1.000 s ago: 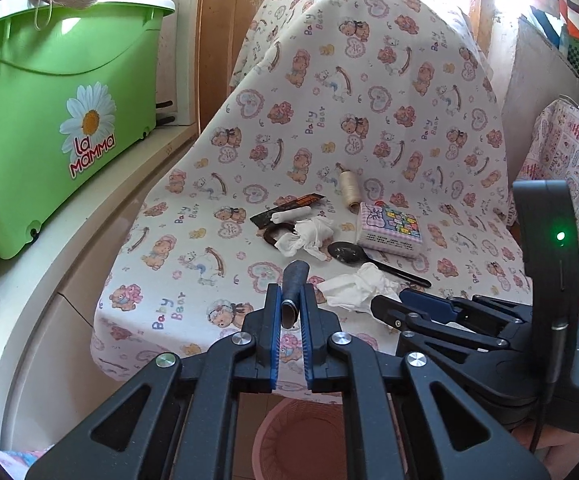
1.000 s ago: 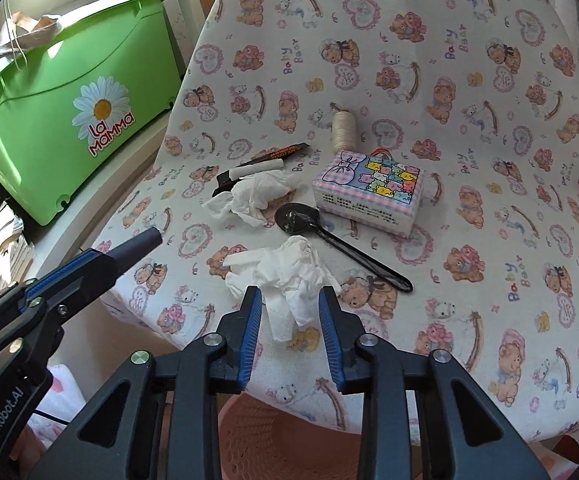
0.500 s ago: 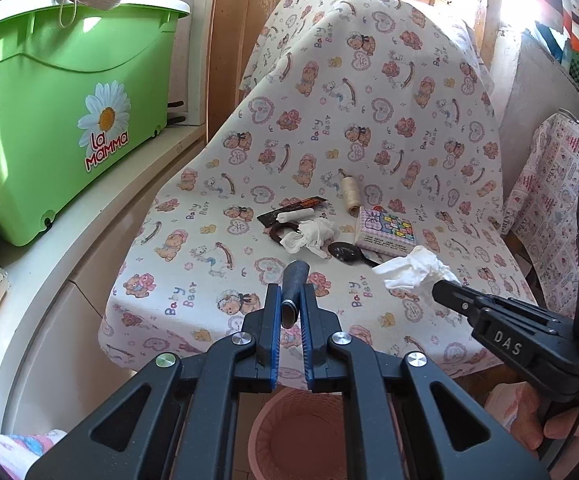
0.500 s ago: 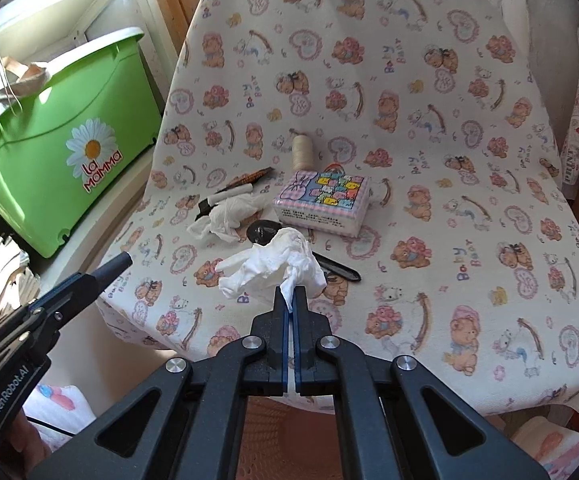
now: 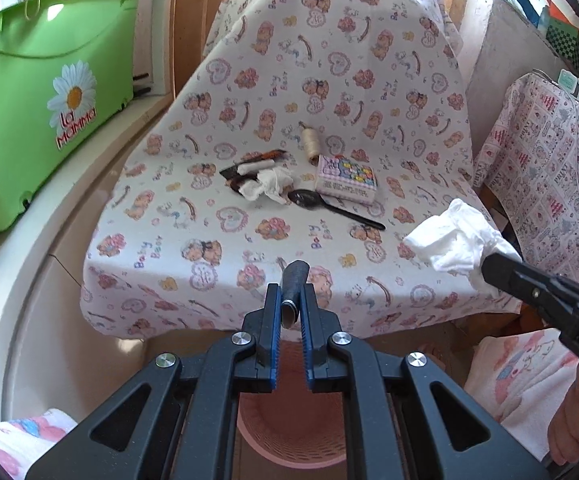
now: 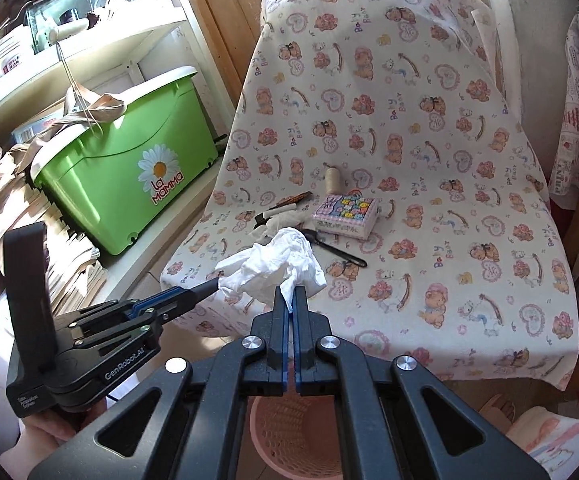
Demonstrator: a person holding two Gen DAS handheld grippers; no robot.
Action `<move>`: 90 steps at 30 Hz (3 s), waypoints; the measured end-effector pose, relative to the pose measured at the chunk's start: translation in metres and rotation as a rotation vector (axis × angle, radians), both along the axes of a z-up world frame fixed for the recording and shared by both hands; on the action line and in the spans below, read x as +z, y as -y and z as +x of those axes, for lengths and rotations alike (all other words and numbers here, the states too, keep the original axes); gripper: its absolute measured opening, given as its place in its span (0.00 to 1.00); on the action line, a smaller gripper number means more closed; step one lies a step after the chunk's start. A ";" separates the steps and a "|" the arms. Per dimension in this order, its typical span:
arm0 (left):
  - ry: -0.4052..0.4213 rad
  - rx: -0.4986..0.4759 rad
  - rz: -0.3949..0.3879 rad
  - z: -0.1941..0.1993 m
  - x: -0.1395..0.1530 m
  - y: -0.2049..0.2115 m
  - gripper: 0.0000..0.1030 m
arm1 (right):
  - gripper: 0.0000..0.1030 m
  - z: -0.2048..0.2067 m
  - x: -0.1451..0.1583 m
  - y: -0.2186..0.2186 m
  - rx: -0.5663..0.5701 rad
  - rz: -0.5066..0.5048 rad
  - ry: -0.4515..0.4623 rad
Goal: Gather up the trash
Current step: 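Carry marker and tissue over the pink wastebasket and open both tools, then move both open tools back up to the chair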
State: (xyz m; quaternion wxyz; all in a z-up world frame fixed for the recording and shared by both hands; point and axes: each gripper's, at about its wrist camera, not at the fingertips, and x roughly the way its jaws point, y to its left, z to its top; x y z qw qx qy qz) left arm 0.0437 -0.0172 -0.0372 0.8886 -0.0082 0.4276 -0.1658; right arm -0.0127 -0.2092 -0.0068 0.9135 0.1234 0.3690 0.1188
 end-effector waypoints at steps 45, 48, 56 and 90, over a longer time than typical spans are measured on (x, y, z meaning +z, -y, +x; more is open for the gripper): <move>-0.681 -0.013 0.287 0.028 -0.245 0.040 0.13 | 0.02 0.047 -0.274 -0.018 -0.050 -0.073 -0.786; -0.688 -0.008 0.286 0.027 -0.244 0.039 0.15 | 0.03 0.046 -0.281 -0.009 -0.070 -0.044 -0.805; -0.670 0.007 0.290 0.028 -0.234 0.037 0.38 | 0.23 0.043 -0.288 -0.007 -0.075 -0.085 -0.808; 0.042 0.152 0.265 0.010 -0.019 0.001 0.84 | 0.51 0.030 -0.082 0.013 -0.094 -0.107 -0.128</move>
